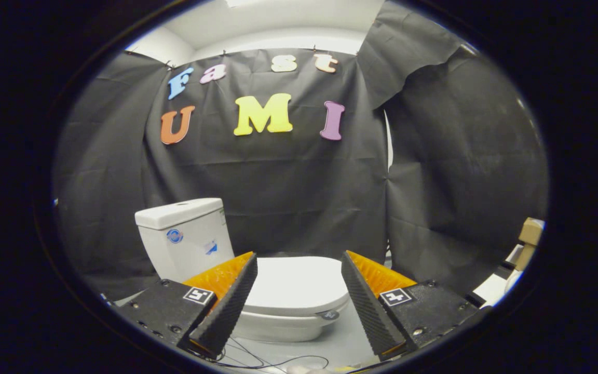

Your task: Open the toilet lid.

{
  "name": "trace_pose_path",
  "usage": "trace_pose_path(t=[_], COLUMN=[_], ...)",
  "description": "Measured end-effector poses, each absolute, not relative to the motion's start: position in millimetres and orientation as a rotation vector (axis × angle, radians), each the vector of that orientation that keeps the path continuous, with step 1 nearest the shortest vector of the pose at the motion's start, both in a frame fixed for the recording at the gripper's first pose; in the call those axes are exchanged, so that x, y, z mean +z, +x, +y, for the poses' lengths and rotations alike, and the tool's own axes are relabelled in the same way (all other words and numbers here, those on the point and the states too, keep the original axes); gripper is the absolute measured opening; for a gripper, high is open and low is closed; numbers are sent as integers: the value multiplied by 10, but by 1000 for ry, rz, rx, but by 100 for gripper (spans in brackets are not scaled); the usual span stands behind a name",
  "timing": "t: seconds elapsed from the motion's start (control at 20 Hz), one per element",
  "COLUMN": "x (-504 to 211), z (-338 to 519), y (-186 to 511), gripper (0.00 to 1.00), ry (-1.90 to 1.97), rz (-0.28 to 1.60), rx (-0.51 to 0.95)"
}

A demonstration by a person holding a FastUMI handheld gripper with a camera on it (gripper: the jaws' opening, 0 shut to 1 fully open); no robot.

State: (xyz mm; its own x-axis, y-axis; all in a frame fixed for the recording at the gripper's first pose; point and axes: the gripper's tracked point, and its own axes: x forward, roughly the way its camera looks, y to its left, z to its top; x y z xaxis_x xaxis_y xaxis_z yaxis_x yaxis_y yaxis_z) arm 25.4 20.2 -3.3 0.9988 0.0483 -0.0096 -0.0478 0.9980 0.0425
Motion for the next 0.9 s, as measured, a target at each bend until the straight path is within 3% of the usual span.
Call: trace_pose_path(t=[0.35,0.9], x=[-240,-1648], z=[97,-427], y=[976,1561], gripper=[100,98], ry=[171,329], rz=[59,337], rx=[85,37])
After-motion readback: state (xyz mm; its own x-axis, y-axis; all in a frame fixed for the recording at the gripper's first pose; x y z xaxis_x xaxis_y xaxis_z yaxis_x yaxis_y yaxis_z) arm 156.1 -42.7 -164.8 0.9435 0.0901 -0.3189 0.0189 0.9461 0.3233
